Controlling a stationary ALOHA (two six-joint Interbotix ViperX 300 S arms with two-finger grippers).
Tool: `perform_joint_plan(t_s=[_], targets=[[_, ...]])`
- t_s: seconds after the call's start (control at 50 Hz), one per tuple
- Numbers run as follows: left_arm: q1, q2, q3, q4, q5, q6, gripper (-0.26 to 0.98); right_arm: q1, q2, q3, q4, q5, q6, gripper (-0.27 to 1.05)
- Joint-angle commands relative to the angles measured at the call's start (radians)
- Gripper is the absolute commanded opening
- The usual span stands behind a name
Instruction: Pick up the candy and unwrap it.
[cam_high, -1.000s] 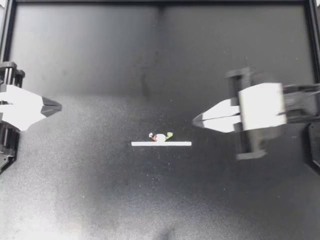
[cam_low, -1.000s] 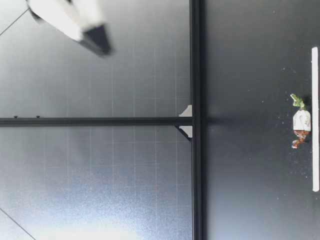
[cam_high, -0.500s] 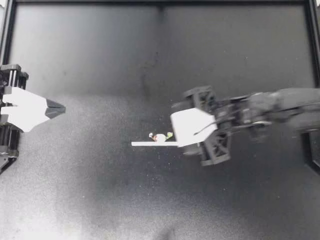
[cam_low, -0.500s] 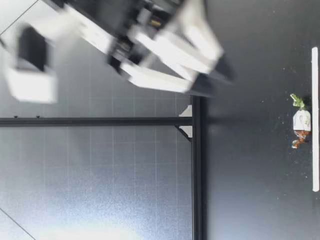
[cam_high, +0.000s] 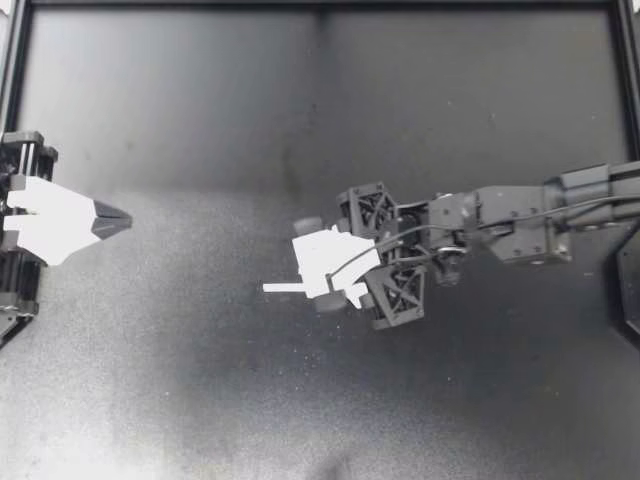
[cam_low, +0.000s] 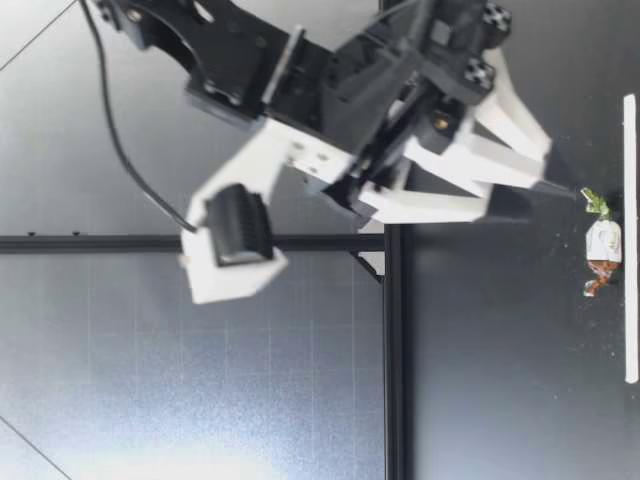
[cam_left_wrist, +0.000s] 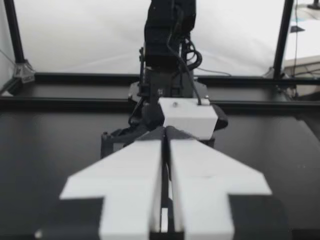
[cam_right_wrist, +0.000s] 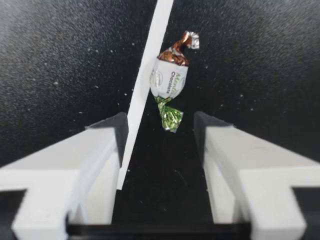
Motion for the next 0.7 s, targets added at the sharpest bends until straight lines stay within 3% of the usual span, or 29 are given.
perform_joint_plan(t_s=[0.0, 0.34, 0.68], targets=[[0.000, 0.006, -0.011, 0.000, -0.008, 0.000, -0.12, -0.011, -0.005, -0.023, -0.002, -0.006, -0.002, 0.51], [0.000, 0.006, -0.005, 0.000, -0.008, 0.000, -0.12, -0.009, 0.041, -0.040, -0.002, -0.011, -0.002, 0.50], [0.000, 0.006, 0.000, -0.002, -0.008, -0.002, -0.12, -0.011, 0.071, -0.044, -0.002, -0.003, 0.002, 0.35]])
